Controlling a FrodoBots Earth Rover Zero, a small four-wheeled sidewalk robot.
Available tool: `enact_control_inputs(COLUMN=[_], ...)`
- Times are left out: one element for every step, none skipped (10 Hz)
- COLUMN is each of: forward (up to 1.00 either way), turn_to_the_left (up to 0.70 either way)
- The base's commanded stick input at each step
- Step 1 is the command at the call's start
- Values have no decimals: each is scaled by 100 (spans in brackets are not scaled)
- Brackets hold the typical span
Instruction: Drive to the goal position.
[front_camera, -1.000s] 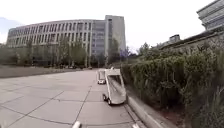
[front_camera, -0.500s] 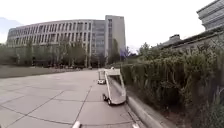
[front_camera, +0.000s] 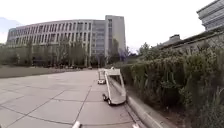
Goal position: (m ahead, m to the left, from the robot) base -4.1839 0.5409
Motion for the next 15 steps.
enact_control_inputs(forward=[6,6,6,6,6,6,6,6,6,6,6,7,6,6,6], turn_to_the_left=[0,0,0,0,0,0,0,0,0,0,0,0,0,0,0])
